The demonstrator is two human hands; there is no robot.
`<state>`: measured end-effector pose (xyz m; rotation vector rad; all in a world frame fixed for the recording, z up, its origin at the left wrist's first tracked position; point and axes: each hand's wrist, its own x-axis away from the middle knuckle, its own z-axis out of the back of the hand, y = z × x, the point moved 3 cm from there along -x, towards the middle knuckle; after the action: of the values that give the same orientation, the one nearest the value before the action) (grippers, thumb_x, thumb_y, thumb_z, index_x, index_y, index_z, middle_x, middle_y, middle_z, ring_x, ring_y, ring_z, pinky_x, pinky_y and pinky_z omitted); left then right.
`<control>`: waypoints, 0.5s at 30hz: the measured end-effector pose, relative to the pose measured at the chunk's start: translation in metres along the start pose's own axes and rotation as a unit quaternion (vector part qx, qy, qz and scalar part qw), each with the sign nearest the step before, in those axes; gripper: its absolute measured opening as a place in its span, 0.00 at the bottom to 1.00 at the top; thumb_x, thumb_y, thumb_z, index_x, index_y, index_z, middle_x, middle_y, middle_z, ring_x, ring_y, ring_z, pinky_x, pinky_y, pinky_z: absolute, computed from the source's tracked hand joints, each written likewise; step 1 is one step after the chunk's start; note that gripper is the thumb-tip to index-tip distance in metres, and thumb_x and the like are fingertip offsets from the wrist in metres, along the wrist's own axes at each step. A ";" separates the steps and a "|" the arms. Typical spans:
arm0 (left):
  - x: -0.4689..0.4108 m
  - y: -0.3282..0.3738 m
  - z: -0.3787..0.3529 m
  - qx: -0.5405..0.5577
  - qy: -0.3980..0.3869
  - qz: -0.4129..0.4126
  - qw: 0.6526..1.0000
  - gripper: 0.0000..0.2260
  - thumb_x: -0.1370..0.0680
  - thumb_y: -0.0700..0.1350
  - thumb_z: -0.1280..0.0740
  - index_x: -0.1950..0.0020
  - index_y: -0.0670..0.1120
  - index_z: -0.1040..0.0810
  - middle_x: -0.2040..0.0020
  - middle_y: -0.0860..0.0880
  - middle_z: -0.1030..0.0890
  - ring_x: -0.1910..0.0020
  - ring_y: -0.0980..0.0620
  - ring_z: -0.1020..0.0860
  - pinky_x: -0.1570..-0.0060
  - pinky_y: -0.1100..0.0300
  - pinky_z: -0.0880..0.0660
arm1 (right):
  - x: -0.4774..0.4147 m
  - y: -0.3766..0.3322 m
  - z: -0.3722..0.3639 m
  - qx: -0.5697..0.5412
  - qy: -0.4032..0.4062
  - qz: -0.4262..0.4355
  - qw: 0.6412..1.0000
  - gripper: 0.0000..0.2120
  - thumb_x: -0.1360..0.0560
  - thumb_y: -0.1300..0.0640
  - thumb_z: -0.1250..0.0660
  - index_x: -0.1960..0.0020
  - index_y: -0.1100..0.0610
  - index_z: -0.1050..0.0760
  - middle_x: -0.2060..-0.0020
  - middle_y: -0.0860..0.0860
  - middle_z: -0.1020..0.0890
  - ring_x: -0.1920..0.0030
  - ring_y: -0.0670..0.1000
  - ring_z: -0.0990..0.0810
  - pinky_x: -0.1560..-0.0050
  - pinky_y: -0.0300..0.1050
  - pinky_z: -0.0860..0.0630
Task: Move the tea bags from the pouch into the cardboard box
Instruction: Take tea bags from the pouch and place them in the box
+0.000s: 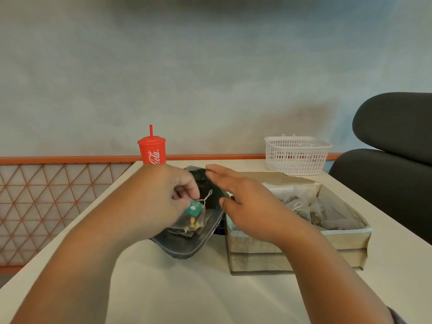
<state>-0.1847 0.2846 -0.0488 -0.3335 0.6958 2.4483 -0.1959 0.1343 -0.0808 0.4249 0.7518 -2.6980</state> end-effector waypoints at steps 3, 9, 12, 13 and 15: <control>0.002 -0.009 0.013 0.075 0.055 0.011 0.996 0.12 0.28 0.39 0.29 0.66 0.55 0.21 0.68 0.57 0.21 0.68 0.62 0.24 0.68 0.70 0.32 | 0.001 -0.003 -0.006 0.017 -0.033 0.001 0.999 0.26 0.22 0.61 0.42 0.26 0.49 0.42 0.26 0.37 0.44 0.28 0.42 0.44 0.35 0.31 0.49; 0.000 -0.023 0.021 0.100 0.102 0.017 0.990 0.12 0.28 0.40 0.29 0.65 0.58 0.21 0.66 0.61 0.21 0.67 0.63 0.25 0.67 0.65 0.32 | 0.001 -0.007 -0.024 0.062 -0.108 0.005 0.992 0.25 0.22 0.56 0.40 0.27 0.48 0.40 0.26 0.38 0.44 0.29 0.44 0.40 0.33 0.38 0.42; 0.000 -0.021 0.020 0.107 0.112 0.011 0.988 0.12 0.28 0.40 0.29 0.67 0.56 0.21 0.67 0.58 0.20 0.67 0.60 0.24 0.67 0.66 0.33 | 0.001 -0.004 -0.027 0.056 -0.126 -0.005 0.990 0.22 0.23 0.54 0.39 0.29 0.47 0.35 0.28 0.40 0.38 0.31 0.45 0.37 0.33 0.40 0.41; 0.000 -0.020 0.019 0.106 0.111 0.011 0.988 0.11 0.28 0.40 0.30 0.66 0.56 0.22 0.66 0.58 0.20 0.65 0.59 0.24 0.67 0.67 0.33 | 0.001 -0.002 -0.025 0.040 -0.118 -0.012 0.992 0.21 0.23 0.54 0.38 0.31 0.47 0.33 0.30 0.41 0.34 0.32 0.45 0.34 0.33 0.41 0.40; -0.001 -0.018 0.016 0.113 0.108 0.009 0.988 0.11 0.27 0.40 0.30 0.65 0.55 0.22 0.65 0.57 0.20 0.63 0.58 0.23 0.65 0.66 0.33 | 0.000 0.000 -0.020 -0.024 -0.086 -0.028 0.996 0.19 0.24 0.53 0.36 0.33 0.46 0.29 0.36 0.44 0.26 0.38 0.46 0.28 0.35 0.45 0.32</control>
<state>-0.1751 0.3059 -0.0422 -0.5095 1.0627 2.3416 -0.1920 0.1453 -0.0973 0.1609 0.7877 -2.7182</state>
